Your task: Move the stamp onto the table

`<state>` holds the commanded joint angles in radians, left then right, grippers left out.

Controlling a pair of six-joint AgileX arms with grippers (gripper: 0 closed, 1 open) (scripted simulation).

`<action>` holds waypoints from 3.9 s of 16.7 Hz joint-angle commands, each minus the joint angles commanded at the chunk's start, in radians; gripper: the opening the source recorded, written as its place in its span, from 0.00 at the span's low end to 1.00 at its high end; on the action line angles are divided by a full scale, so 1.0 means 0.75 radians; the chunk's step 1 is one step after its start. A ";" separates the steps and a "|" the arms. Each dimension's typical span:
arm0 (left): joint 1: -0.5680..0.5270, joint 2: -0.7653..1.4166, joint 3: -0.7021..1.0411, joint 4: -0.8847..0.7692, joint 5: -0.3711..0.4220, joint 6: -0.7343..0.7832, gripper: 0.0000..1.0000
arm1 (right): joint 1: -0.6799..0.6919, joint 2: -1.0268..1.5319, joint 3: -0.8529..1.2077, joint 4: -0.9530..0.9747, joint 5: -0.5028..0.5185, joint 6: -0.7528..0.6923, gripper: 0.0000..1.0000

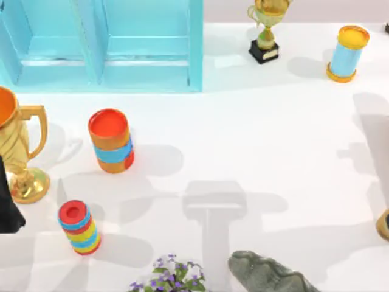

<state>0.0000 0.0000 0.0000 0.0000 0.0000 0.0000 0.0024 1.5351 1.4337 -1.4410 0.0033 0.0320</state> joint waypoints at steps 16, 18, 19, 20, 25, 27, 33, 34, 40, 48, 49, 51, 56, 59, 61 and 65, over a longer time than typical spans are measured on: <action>0.000 0.000 0.000 0.000 0.000 0.000 1.00 | 0.453 0.643 0.778 0.129 0.051 0.597 0.00; 0.000 0.000 0.000 0.000 0.000 0.000 1.00 | 0.511 0.816 0.812 0.158 0.034 0.599 0.00; 0.000 0.000 0.000 0.000 0.000 0.000 1.00 | 0.534 0.891 0.822 0.169 0.026 0.595 0.00; 0.000 0.000 0.000 0.000 0.000 0.000 1.00 | 0.553 0.954 0.831 0.178 0.019 0.591 0.00; 0.000 0.000 0.000 0.000 0.000 0.000 1.00 | 0.588 1.070 0.841 0.193 0.003 0.580 0.00; 0.000 0.000 0.000 0.000 0.000 0.000 1.00 | 0.588 1.070 0.841 0.193 0.003 0.580 0.00; 0.000 0.000 0.000 0.000 0.000 0.000 1.00 | 0.587 1.089 0.729 0.330 0.005 0.582 0.00; 0.000 0.000 0.000 0.000 0.000 0.000 1.00 | 0.589 1.096 0.697 0.369 0.005 0.582 0.00; 0.000 0.000 0.000 0.000 0.000 0.000 1.00 | 0.590 1.104 0.662 0.406 0.004 0.582 0.08; 0.000 0.000 0.000 0.000 0.000 0.000 1.00 | 0.590 1.104 0.662 0.406 0.004 0.582 0.68; 0.000 0.000 0.000 0.000 0.000 0.000 1.00 | 0.590 1.104 0.662 0.406 0.004 0.582 0.75; 0.000 0.000 0.000 0.000 0.000 0.000 1.00 | 0.590 1.104 0.662 0.406 0.004 0.582 0.90; 0.000 0.000 0.000 0.000 0.000 0.000 1.00 | 0.590 1.104 0.662 0.406 0.004 0.582 1.00; 0.000 0.000 0.000 0.000 0.000 0.000 1.00 | 0.590 1.104 0.662 0.406 0.004 0.582 1.00; 0.000 0.000 0.000 0.000 0.000 0.000 1.00 | 0.587 1.104 0.662 0.406 0.004 0.582 1.00; 0.000 0.000 0.000 0.000 0.000 0.000 1.00 | 0.587 1.135 0.755 0.319 0.007 0.585 1.00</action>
<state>0.0000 0.0000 0.0000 0.0000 0.0000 0.0000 0.4428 2.3861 1.9996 -1.2014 0.0084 0.4709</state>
